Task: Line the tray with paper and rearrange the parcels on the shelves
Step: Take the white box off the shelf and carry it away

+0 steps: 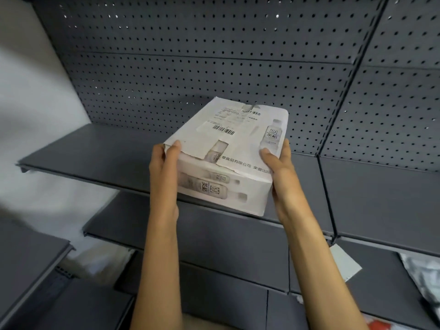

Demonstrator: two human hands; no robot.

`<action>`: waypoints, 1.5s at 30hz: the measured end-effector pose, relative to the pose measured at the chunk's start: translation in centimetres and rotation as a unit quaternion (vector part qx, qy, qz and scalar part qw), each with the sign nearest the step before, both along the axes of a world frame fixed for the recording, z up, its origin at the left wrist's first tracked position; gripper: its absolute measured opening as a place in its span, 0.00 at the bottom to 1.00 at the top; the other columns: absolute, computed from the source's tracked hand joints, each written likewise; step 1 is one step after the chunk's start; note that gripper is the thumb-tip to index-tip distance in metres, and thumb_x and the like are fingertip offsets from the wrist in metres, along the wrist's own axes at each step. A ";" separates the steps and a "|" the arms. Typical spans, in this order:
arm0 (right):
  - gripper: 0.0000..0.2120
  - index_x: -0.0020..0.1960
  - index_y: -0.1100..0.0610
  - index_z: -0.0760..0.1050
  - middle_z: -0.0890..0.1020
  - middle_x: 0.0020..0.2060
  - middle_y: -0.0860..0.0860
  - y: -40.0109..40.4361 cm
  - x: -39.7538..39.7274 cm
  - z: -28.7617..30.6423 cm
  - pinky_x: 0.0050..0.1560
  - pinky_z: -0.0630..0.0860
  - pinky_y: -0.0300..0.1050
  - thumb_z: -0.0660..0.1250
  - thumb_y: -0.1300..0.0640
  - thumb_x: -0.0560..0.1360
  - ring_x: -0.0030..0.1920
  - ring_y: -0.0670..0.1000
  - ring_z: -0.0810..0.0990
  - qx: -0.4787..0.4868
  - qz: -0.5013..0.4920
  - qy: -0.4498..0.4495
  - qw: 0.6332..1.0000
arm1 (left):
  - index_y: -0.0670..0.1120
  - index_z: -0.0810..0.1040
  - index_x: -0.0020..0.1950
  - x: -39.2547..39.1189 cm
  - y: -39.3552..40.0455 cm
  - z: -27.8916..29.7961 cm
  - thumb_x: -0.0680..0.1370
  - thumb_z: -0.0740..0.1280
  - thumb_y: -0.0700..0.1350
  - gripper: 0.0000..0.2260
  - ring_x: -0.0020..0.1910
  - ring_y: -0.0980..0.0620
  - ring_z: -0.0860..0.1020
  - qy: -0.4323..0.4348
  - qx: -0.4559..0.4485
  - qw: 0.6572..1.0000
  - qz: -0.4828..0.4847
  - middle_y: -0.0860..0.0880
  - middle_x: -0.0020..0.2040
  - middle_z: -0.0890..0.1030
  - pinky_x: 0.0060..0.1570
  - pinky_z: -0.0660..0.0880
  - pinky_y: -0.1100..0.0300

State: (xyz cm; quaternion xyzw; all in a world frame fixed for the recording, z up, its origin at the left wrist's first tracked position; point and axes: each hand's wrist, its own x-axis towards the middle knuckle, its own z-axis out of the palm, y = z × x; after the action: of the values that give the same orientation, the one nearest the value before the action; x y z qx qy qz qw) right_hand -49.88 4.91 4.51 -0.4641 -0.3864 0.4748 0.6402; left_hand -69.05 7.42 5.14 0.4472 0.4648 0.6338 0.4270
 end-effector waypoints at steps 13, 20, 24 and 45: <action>0.26 0.78 0.44 0.64 0.83 0.64 0.42 -15.6 5.5 0.0 0.57 0.78 0.45 0.64 0.53 0.82 0.62 0.46 0.83 0.006 -0.133 -0.027 0.991 | 0.49 0.75 0.49 5.4 -9.1 0.9 0.82 0.65 0.52 0.08 0.45 0.58 0.77 0.031 0.046 0.985 -0.164 0.56 0.45 0.80 0.47 0.72 0.60; 0.21 0.75 0.44 0.69 0.83 0.64 0.43 -27.6 12.2 0.4 0.50 0.79 0.40 0.60 0.55 0.82 0.60 0.47 0.84 0.010 -0.281 -0.008 0.960 | 0.52 0.74 0.46 15.0 -16.3 1.4 0.81 0.66 0.54 0.08 0.44 0.56 0.74 0.033 0.076 0.943 -0.323 0.53 0.45 0.78 0.44 0.70 0.63; 0.19 0.72 0.44 0.72 0.84 0.62 0.45 -34.2 16.9 1.1 0.51 0.79 0.42 0.59 0.56 0.83 0.61 0.51 0.83 0.005 -0.350 -0.013 0.937 | 0.53 0.72 0.43 22.0 -20.4 2.0 0.81 0.67 0.54 0.09 0.40 0.60 0.73 0.031 0.083 0.916 -0.390 0.57 0.40 0.76 0.39 0.69 0.71; 0.18 0.71 0.48 0.74 0.85 0.59 0.48 -68.4 45.4 3.0 0.43 0.77 0.39 0.60 0.51 0.82 0.50 0.46 0.84 -0.040 -0.605 -0.032 0.795 | 0.48 0.74 0.51 60.9 -49.1 3.2 0.78 0.67 0.60 0.16 0.46 0.55 0.76 0.020 0.113 0.782 -0.612 0.50 0.47 0.80 0.46 0.72 0.59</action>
State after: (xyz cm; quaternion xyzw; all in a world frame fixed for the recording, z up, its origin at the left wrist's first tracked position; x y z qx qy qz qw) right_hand -4.50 -63.46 7.49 -0.6429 -0.0277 -0.0095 0.7654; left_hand -8.12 -41.71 8.32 0.6958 0.0267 0.2781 0.6617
